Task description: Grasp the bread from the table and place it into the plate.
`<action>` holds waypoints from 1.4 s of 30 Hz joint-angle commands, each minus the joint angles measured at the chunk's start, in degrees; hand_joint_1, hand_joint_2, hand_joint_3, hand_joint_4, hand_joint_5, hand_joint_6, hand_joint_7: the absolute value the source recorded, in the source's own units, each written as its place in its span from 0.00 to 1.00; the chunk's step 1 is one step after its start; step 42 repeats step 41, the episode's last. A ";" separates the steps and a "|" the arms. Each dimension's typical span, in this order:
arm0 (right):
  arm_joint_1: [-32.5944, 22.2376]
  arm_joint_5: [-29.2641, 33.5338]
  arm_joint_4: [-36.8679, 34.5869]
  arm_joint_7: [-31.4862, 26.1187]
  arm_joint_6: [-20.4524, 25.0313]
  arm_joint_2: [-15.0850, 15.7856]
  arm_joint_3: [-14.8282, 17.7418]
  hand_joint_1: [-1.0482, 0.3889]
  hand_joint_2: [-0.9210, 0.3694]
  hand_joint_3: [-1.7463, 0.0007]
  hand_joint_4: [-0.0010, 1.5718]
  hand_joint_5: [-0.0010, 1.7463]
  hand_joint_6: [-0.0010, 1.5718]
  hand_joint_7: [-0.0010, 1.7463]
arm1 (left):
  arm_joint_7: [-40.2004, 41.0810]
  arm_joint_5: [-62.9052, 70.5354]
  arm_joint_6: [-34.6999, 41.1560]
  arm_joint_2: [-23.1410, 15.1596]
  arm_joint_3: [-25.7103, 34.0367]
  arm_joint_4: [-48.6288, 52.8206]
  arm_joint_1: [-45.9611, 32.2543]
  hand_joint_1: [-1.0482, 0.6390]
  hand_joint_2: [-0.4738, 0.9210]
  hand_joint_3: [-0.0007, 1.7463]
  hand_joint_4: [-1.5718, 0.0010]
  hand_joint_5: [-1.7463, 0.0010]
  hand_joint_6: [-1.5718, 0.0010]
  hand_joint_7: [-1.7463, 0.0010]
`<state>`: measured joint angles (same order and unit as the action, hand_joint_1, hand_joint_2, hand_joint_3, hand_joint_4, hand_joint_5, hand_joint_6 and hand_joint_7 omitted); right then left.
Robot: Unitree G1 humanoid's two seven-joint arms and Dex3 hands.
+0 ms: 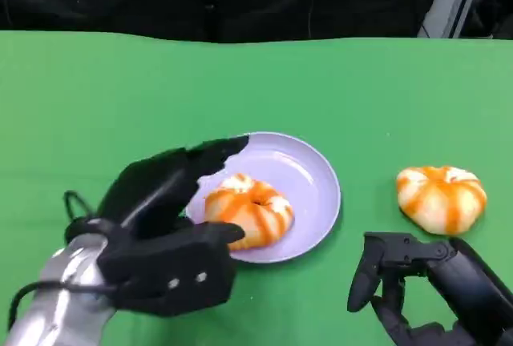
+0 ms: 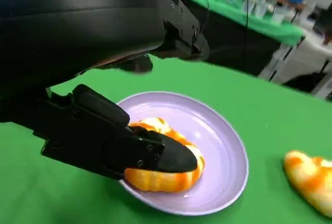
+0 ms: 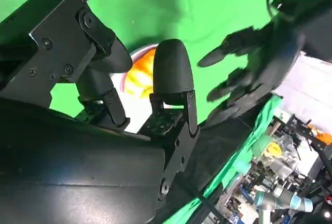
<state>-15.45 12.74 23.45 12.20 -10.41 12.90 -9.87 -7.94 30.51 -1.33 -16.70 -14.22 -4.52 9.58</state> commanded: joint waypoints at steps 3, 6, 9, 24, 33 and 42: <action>-0.41 -0.82 0.90 0.12 0.27 0.35 0.47 0.80 0.49 0.19 0.55 0.94 0.52 0.74 | 6.04 -7.50 -9.03 0.57 7.20 -5.86 -11.32 0.43 1.00 0.13 0.49 0.52 0.44 0.87; -0.27 -0.82 1.12 0.32 0.39 0.57 0.67 0.80 0.49 0.20 0.55 0.94 0.52 0.74 | 9.42 -9.66 -13.58 2.23 9.18 -6.07 -16.60 0.45 1.00 0.14 0.47 0.43 0.36 0.85; -0.21 -1.13 1.09 0.56 0.60 0.47 0.58 0.80 0.49 0.20 0.55 0.94 0.52 0.74 | 9.52 -13.19 -16.40 3.16 10.78 -6.96 -21.00 0.53 0.92 0.30 0.50 0.30 0.38 0.65; -0.37 -0.97 0.89 0.39 0.07 0.68 0.86 0.80 0.49 0.20 0.56 0.94 0.52 0.75 | 11.42 -21.18 -23.72 9.80 16.47 -9.70 -30.98 0.64 0.58 0.85 0.44 0.00 0.49 0.14; -0.52 -1.01 0.57 0.31 -0.27 0.87 1.23 0.81 0.49 0.20 0.56 0.95 0.52 0.74 | 10.51 -22.46 -24.83 9.88 16.83 -7.54 -29.61 0.63 0.58 0.83 0.45 0.01 0.49 0.14; -0.21 -1.21 0.37 0.34 -0.06 0.61 1.03 0.81 0.49 0.19 0.55 0.95 0.52 0.74 | 9.65 -23.56 -25.61 9.68 17.01 -6.25 -28.75 0.63 0.57 0.84 0.43 0.02 0.48 0.17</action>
